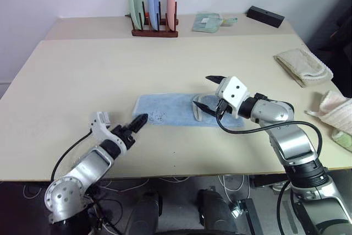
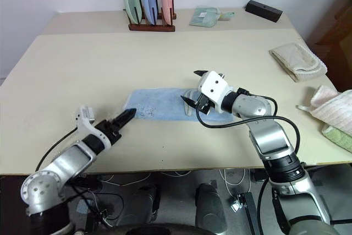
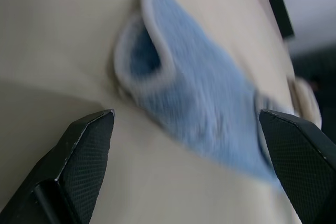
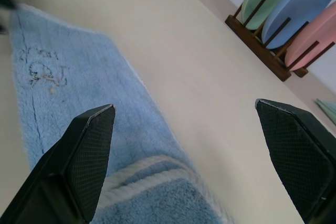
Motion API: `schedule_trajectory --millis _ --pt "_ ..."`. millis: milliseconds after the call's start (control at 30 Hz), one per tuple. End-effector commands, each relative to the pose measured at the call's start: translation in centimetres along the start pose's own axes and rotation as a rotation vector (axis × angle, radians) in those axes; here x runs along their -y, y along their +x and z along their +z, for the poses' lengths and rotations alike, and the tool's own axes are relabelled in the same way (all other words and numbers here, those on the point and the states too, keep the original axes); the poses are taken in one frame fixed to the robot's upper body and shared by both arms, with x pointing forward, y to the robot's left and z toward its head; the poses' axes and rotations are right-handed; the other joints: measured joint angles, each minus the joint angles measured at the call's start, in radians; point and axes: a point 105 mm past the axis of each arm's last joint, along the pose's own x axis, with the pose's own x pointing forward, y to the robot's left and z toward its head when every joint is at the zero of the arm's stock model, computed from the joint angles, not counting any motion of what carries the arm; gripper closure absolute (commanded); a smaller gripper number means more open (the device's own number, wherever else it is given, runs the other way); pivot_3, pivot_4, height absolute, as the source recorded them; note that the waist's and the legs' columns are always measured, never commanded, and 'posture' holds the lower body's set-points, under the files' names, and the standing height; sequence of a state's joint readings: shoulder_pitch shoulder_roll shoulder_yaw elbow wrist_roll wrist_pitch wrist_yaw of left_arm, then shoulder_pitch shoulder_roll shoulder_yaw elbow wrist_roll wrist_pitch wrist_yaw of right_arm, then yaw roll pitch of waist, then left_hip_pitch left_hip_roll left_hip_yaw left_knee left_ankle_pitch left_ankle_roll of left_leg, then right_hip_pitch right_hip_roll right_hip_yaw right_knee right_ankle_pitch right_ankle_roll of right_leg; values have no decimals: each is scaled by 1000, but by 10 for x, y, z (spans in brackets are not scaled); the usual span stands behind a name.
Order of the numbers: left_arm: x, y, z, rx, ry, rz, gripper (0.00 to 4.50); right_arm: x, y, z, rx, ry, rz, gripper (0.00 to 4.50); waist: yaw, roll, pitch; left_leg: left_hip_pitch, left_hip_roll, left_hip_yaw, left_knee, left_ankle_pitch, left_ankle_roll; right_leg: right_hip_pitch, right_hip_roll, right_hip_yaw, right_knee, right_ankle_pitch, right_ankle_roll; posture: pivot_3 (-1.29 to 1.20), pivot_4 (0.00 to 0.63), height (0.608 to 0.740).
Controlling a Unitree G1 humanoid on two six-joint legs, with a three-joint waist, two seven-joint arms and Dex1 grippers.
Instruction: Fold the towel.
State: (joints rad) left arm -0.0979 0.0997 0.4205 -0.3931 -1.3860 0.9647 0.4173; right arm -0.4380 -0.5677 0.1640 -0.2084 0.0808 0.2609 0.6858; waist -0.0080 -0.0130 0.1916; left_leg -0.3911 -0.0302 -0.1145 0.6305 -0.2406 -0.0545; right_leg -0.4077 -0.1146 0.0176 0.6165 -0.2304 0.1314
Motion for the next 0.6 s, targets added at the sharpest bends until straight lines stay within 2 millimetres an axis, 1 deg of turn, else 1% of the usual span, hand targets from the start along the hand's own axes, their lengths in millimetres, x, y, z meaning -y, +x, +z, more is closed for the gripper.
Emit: schedule_trajectory --millis 33,133,200,233,367,400,500,533,600 --pt "-8 9 4 9 -96 73 0 3 0 13 44 -45 -21 160 0 0 0 0 0 0 0 0 0 0 0 0 0 0 0 0 150 740" --pt "-6 13 2 -19 -101 78 810 3 -1 15 48 -54 -27 119 -1 0 0 0 0 0 0 0 0 0 0 0 0 0 0 0 150 740" --pt "-6 15 1 -31 -92 74 1857 2 -2 16 50 -57 -31 119 -1 0 0 0 0 0 0 0 0 0 0 0 0 0 0 0 150 740" --pt "-7 15 2 -33 -92 74 2466 2 -2 16 50 -59 -32 119 0 0 0 0 0 0 0 0 0 0 0 0 0 0 0 0 150 740" --pt "-3 19 6 -28 -89 60 4488 1 -3 17 51 -62 -35 119 1 0 0 0 -1 0 0 0 0 0 0 0 -1 0 -1 0 150 740" --pt "-2 20 7 -28 -84 57 4488 1 -3 17 51 -62 -35 119 1 0 0 0 -1 0 0 0 0 0 0 0 -1 0 -1 0 150 740" --pt "4 21 19 19 -73 25 4488 -2 -3 17 52 -64 -31 119 -1 0 0 0 -1 0 -1 0 0 0 0 0 -1 -1 -1 0 150 740" --pt "7 20 30 70 -78 2 4488 -3 -3 18 51 -65 -29 119 -1 0 0 0 -1 0 -1 0 0 0 0 0 -1 -1 -2 0 150 740" --pt "12 9 69 226 -75 -43 4488 -3 -3 17 50 -66 -28 119 -2 0 0 0 -1 0 -1 0 0 0 0 0 -1 -1 -2 0 150 740"
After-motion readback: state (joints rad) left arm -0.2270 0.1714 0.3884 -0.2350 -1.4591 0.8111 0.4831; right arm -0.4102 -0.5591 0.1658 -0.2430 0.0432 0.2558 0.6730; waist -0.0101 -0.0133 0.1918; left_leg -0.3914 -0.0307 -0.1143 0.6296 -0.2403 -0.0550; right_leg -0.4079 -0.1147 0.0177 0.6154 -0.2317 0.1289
